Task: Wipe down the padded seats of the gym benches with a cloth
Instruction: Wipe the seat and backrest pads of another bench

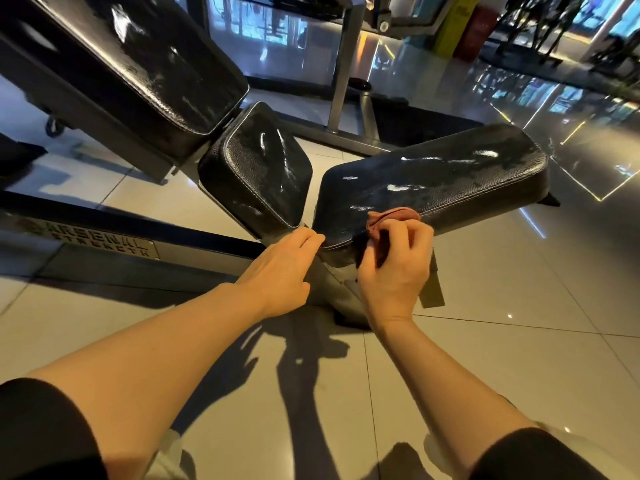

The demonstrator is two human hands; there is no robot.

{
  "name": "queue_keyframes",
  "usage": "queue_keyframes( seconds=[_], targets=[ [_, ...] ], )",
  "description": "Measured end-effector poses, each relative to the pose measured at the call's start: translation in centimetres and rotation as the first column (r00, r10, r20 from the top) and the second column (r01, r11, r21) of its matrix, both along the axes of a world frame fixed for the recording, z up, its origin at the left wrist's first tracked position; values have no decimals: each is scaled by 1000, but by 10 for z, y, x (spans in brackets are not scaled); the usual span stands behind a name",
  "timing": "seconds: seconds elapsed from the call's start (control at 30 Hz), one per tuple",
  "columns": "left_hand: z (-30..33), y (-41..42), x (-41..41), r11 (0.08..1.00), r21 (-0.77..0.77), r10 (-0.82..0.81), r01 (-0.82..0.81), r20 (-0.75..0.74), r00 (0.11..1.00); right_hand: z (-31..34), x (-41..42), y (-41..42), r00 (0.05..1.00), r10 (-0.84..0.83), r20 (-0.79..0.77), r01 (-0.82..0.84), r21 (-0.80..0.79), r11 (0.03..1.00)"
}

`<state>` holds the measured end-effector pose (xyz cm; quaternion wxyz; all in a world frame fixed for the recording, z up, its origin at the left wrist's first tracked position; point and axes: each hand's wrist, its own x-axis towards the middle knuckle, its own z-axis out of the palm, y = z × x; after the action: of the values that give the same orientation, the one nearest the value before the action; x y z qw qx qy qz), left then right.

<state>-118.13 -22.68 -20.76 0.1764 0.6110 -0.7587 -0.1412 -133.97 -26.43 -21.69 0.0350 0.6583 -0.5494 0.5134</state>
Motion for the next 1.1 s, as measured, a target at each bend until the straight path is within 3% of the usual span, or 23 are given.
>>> queue_keyframes(
  seconds=[0.2, 0.33, 0.5, 0.6, 0.7, 0.77, 1.0, 1.1],
  targets=[
    [-3, 3, 6, 999, 37, 1, -2, 21, 1000, -16, 10, 7, 998, 43, -42, -44, 0, 999],
    [0, 5, 2, 1000, 24, -3, 3, 7, 1000, -27, 9, 16, 976, 165, -139, -159, 52, 986],
    [8, 7, -9, 999, -24, -30, 28, -66, 997, -25, 0, 15, 935, 333, -125, -307, 191, 932],
    [12, 9, -16, 998, -45, -42, 39, -73, 996, -14, -10, 13, 959, 242, -148, -215, 180, 960],
    [17, 8, -23, 997, -58, -59, 55, -67, 996, 8, -22, 6, 997, -35, 65, 27, 118, 993],
    [20, 8, -28, 995, -75, -72, 67, -77, 994, 19, -26, 2, 985, -125, 123, 110, 118, 987],
    [18, 2, -44, 984, -161, -92, 71, -127, 988, 4, -14, 5, 981, 179, -69, -158, 238, 958],
    [18, -2, -49, 977, -203, -91, 65, -126, 988, 16, -28, -1, 986, 153, -69, -139, 177, 974]
  ],
)
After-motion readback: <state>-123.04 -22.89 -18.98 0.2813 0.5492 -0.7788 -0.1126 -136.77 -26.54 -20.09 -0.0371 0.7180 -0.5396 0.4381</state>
